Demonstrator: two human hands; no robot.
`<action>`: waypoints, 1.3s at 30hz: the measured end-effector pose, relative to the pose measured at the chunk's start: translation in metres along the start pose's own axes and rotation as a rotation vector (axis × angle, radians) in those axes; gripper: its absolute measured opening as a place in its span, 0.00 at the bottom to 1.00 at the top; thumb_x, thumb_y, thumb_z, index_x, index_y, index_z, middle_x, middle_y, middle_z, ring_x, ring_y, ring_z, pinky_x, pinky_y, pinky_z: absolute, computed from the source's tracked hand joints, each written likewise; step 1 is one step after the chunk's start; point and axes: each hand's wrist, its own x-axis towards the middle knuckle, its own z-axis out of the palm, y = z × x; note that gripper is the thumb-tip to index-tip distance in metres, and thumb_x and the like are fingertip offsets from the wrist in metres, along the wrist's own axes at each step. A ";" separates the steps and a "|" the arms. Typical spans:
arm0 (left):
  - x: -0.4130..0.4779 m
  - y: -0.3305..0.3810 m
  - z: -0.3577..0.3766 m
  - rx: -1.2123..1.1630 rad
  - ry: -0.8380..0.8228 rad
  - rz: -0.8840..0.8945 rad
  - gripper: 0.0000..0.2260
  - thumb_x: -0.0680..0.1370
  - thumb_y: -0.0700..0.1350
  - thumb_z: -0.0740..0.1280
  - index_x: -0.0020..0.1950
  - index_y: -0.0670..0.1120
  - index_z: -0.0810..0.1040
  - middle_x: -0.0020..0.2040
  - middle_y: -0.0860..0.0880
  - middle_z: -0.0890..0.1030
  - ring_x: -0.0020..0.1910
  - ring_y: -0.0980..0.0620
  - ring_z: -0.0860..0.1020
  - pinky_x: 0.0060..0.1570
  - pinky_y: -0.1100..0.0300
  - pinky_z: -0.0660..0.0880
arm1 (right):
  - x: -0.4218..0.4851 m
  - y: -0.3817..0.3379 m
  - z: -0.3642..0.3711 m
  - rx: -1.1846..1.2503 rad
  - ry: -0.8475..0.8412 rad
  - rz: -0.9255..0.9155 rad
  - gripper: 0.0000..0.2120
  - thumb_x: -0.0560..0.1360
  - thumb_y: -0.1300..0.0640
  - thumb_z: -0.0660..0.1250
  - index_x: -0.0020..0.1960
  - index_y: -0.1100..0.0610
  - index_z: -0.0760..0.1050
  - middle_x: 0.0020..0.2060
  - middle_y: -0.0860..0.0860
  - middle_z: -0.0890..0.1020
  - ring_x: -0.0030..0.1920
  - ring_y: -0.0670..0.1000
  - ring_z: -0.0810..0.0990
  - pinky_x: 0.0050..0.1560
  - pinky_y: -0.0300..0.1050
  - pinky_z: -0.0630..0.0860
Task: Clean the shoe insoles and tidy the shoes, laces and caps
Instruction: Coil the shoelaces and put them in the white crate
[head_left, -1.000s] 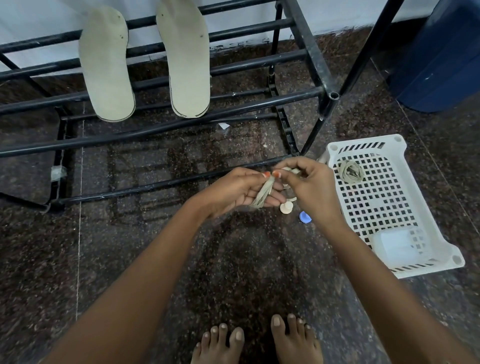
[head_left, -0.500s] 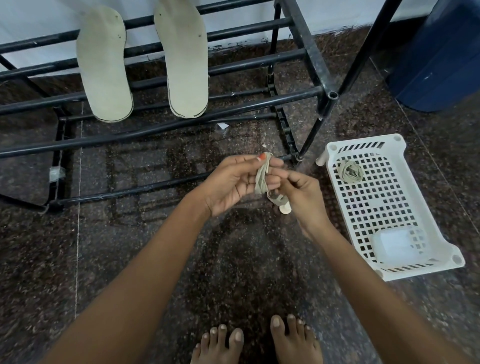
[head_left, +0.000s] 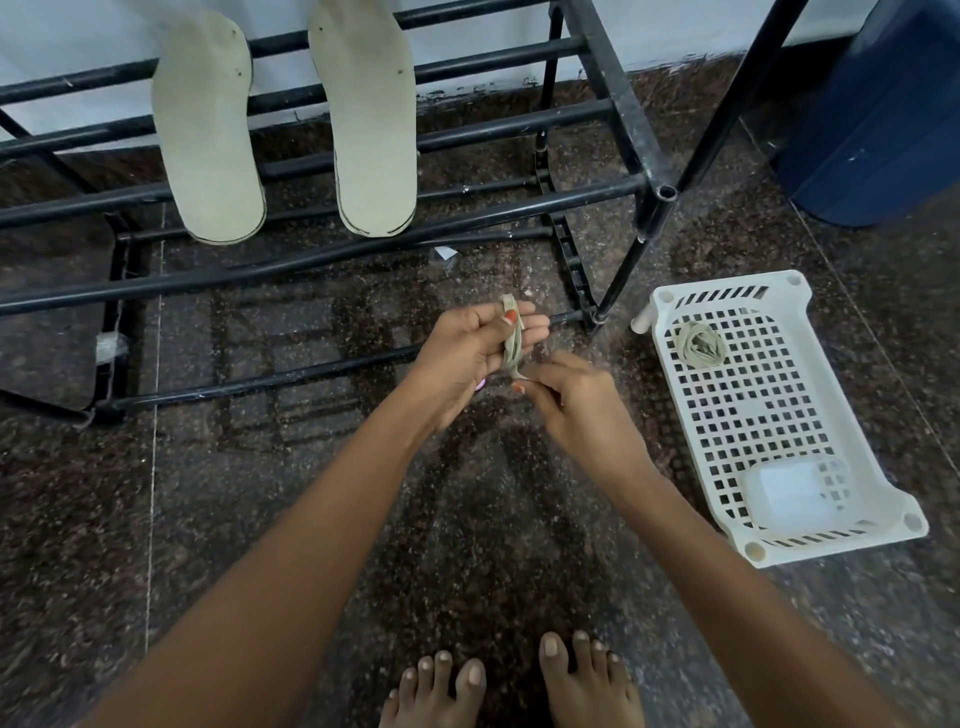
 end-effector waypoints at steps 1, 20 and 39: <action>0.000 -0.001 0.000 0.058 0.003 -0.003 0.10 0.81 0.35 0.55 0.58 0.36 0.74 0.53 0.42 0.80 0.47 0.54 0.81 0.52 0.63 0.77 | 0.001 0.000 -0.002 -0.020 0.000 -0.021 0.05 0.71 0.66 0.67 0.46 0.65 0.80 0.36 0.56 0.78 0.38 0.54 0.76 0.39 0.40 0.66; -0.014 0.008 0.001 0.233 -0.339 -0.134 0.16 0.82 0.43 0.52 0.52 0.39 0.78 0.38 0.49 0.84 0.36 0.58 0.81 0.38 0.67 0.76 | 0.021 0.009 -0.033 0.615 0.215 0.336 0.11 0.71 0.66 0.69 0.38 0.50 0.79 0.30 0.40 0.81 0.34 0.43 0.77 0.36 0.33 0.74; -0.002 0.004 0.000 -0.218 -0.035 0.005 0.10 0.80 0.35 0.56 0.58 0.36 0.75 0.55 0.44 0.81 0.47 0.55 0.82 0.53 0.64 0.77 | 0.003 -0.006 0.000 0.231 0.039 0.130 0.08 0.71 0.68 0.68 0.49 0.65 0.81 0.40 0.49 0.79 0.41 0.36 0.72 0.43 0.20 0.65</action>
